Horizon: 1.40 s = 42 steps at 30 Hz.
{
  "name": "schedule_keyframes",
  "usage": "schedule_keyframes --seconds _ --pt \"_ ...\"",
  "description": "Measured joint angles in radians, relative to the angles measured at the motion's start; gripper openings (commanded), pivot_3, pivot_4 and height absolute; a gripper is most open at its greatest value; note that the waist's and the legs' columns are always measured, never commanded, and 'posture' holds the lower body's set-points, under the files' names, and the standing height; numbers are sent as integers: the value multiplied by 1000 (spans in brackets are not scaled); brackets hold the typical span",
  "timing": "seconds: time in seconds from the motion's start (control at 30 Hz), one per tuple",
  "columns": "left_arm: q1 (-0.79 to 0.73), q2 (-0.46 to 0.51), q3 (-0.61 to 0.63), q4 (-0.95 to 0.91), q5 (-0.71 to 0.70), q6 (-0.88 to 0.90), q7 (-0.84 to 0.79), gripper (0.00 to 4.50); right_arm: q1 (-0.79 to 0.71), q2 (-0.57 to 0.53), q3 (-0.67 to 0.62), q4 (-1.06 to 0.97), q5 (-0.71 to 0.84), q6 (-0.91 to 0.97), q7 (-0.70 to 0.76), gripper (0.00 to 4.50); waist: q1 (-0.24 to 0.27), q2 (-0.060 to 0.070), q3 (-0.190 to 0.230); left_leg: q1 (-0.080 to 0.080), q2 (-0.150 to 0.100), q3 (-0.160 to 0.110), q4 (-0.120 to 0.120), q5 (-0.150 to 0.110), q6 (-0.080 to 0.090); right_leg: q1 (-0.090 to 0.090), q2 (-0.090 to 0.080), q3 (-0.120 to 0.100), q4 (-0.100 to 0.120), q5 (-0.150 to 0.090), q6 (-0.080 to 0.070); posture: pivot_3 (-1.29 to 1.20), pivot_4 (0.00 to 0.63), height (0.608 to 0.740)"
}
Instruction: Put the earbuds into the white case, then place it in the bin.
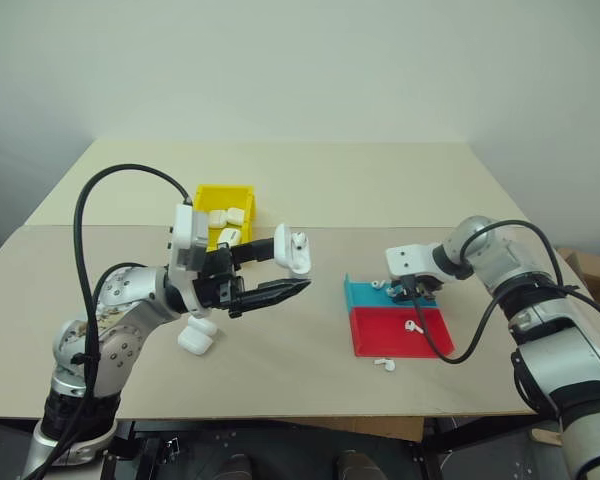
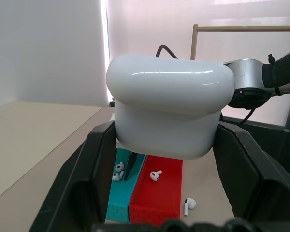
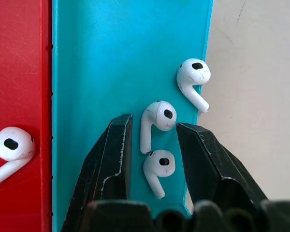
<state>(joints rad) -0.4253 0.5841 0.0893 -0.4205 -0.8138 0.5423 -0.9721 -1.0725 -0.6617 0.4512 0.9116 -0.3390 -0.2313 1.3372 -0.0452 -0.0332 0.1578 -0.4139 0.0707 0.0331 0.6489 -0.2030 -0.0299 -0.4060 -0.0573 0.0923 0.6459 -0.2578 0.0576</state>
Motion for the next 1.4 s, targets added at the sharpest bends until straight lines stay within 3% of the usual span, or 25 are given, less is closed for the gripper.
schedule_keyframes --seconds 0.07,0.23,0.57,0.73,0.87,1.03,1.17,1.27,1.4 --pt "1 0 0 0 0 0 0 2762 0 4 -2 0 0 1 -3 1834 0 0 0 0 0 0 0 0 0 0 0 0 0 0 0 0 150 740" --pt "7 2 0 -2 -8 0 1 2762 0 9 -3 -2 4 5 5 643 0 0 0 0 0 0 0 0 0 0 0 0 0 0 0 0 150 740" --pt "7 6 0 -2 -10 0 1 2762 13 7 -17 -24 8 33 5 619 0 0 0 0 0 0 0 0 0 0 0 0 0 0 0 0 150 740" --pt "7 6 -2 -2 -11 0 -1 2762 62 5 -95 -108 87 191 41 619 1 1 0 -1 0 0 -1 0 0 0 0 0 0 0 0 0 150 740" --pt "-6 3 -12 6 -11 0 -14 2762 154 -45 -241 -391 274 477 107 619 6 2 2 -1 0 0 -1 0 0 -1 0 0 -1 0 0 0 150 740" --pt "-50 -14 -32 56 -4 -8 -39 2762 314 -44 -523 -768 645 869 90 619 18 2 2 -1 0 -1 -1 0 0 1 0 -1 -1 0 0 0 150 740" --pt "-98 -36 -51 110 20 -20 -56 2762 400 57 -714 -993 912 1105 -71 619 21 2 2 -1 0 -1 -1 0 0 0 0 -1 -1 0 0 0 150 740" --pt "-137 -52 -73 153 36 -20 -74 2762 424 195 -832 -1176 1133 1199 -262 619 18 2 2 -1 0 -1 -2 0 0 -1 1 -1 -1 0 0 0 150 740" --pt "-170 -74 -87 185 55 -21 -86 2762 425 290 -868 -1324 1328 1234 -494 619 20 2 2 -2 0 -1 -2 0 0 0 0 -1 -1 0 0 0 150 740"
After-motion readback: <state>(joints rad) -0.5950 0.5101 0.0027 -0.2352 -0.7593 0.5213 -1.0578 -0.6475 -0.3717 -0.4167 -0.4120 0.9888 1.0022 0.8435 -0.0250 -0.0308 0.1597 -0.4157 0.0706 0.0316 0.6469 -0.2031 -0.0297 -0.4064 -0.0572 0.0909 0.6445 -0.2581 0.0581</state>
